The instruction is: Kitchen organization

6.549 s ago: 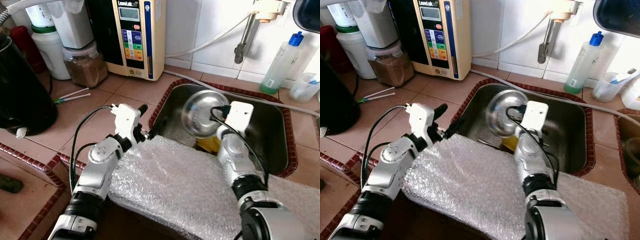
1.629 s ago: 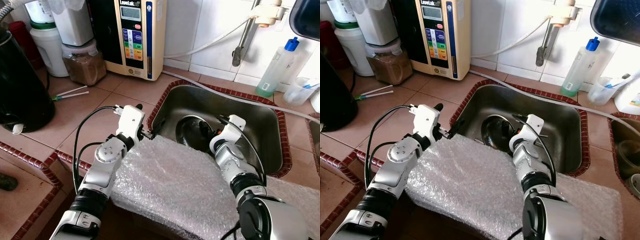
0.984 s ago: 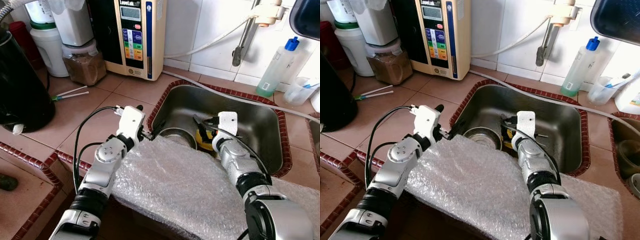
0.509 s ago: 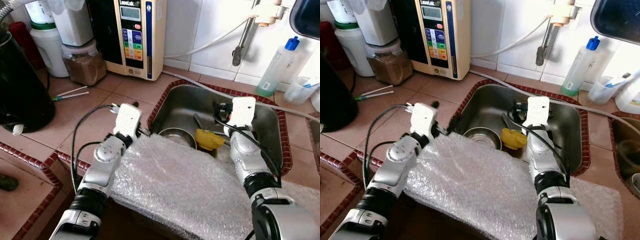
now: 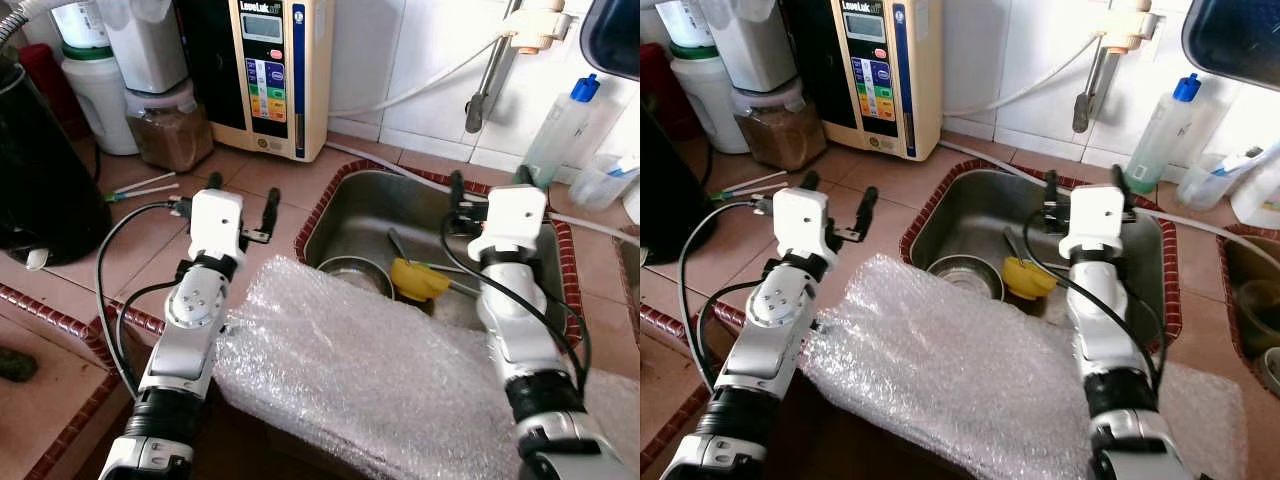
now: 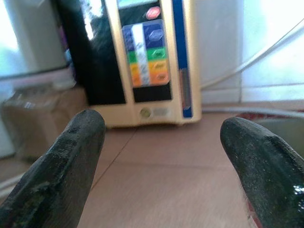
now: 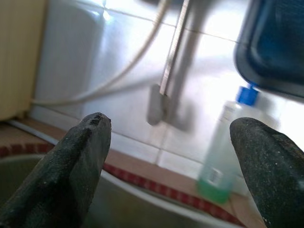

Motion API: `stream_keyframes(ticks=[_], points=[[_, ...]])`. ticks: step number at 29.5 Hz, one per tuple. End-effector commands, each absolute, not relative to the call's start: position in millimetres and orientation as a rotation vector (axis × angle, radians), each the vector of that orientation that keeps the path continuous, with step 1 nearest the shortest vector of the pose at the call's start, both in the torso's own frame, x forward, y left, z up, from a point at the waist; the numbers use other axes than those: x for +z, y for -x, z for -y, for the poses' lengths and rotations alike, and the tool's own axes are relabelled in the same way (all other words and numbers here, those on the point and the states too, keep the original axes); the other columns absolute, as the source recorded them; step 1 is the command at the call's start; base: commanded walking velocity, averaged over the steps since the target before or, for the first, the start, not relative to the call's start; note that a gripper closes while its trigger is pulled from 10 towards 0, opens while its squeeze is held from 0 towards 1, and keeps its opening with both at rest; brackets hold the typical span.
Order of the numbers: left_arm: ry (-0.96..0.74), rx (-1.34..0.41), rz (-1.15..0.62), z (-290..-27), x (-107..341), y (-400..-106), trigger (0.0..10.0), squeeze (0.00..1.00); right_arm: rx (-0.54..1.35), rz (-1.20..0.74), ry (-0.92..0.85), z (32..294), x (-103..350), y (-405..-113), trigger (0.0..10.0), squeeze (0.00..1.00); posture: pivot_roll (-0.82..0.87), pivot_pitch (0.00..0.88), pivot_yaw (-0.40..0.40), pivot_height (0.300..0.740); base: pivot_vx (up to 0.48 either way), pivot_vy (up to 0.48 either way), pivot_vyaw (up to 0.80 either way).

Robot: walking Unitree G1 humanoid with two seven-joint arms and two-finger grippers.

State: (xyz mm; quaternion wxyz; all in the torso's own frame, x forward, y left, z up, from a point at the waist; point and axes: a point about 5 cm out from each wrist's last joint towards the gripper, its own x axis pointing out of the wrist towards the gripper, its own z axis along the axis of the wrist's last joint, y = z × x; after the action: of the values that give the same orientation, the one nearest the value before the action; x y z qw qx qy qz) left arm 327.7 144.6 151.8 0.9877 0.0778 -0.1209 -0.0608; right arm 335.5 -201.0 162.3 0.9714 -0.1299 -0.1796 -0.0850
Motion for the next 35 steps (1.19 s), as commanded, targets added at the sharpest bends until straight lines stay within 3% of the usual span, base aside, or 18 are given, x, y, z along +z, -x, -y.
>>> stream_keyframes(ticks=[1,9,13,16,20,21,35], points=[[-0.172,-0.071,0.251,-147,155,-325,10.0,0.0,-0.181,0.368,0.272,206,166,-328,10.0,0.0,0.05,0.0,0.032,0.74,0.0,0.0,0.0],[-0.125,0.038,0.084,-162,135,-311,10.0,0.0,-0.199,0.279,0.274,218,153,-300,10.0,0.0,0.02,0.0,0.048,0.74,0.0,0.0,0.0],[-0.193,0.083,0.055,-170,132,-306,10.0,0.0,-0.143,0.227,0.251,211,144,-292,10.0,0.0,0.02,0.0,0.045,0.74,0.0,0.0,0.0],[-0.142,0.015,0.063,-175,128,-301,10.0,0.0,-0.11,0.209,0.256,206,142,-284,10.0,0.0,0.02,0.0,0.041,0.74,0.0,0.0,0.0],[-0.147,0.078,0.012,-182,121,-294,10.0,0.0,-0.11,0.185,0.236,205,142,-279,10.0,0.0,0.01,0.0,0.038,0.74,0.0,0.0,0.0],[-0.223,0.117,0.012,-184,118,-290,10.0,0.0,-0.109,0.171,0.236,204,141,-277,10.0,0.0,0.01,0.0,0.04,0.74,0.0,0.0,-0.56],[-0.202,0.067,0.027,-181,124,-286,10.0,0.0,-0.06,0.167,0.225,194,149,-285,10.0,0.0,0.02,0.0,0.034,0.74,0.0,0.0,-0.66]])
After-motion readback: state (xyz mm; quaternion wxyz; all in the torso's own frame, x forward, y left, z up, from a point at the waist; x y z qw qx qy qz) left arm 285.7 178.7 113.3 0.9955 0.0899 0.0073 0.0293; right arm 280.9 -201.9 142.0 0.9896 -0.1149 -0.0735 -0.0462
